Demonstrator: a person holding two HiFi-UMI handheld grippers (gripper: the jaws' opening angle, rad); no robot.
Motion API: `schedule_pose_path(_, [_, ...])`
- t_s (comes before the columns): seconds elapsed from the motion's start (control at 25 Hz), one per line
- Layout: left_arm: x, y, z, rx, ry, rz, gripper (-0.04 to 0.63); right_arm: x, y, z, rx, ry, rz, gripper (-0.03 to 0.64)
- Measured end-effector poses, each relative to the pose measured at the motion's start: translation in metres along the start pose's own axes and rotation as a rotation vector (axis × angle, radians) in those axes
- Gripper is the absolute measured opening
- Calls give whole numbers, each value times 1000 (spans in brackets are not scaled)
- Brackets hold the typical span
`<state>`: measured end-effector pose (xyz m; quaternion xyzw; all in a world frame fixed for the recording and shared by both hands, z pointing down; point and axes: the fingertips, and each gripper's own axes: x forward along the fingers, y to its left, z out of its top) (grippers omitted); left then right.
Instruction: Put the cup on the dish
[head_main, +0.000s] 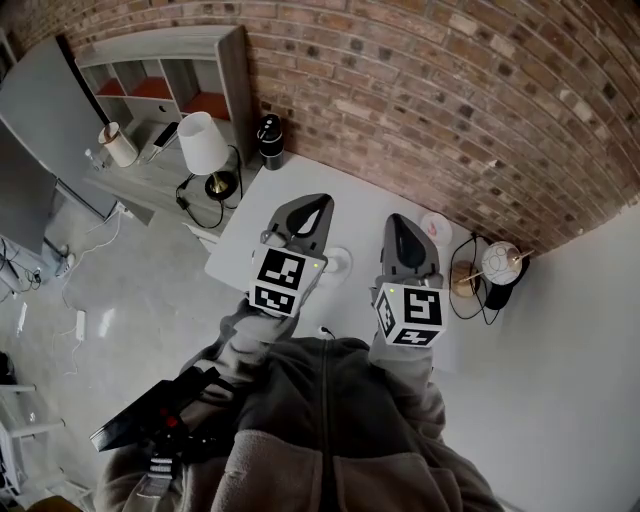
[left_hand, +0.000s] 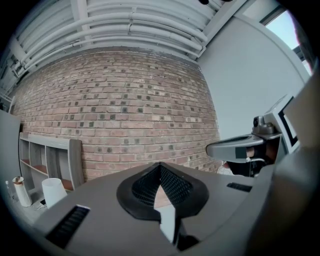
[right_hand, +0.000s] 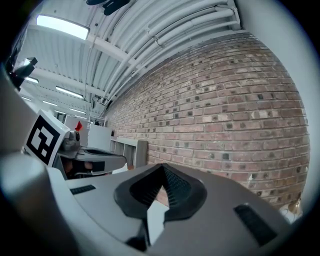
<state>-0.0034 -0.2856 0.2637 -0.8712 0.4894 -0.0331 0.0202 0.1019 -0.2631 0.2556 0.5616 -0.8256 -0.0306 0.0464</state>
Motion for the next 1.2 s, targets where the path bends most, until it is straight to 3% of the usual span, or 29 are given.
schedule_pose_path(0.44, [0,-3,9,2,-40,-17,5,-4,-3,4,12,-29,-12,2])
schedule_pose_path(1.2, [-2,-13,3,-21,-9,-50,5,-17,-4,0,6,-18,-19,3])
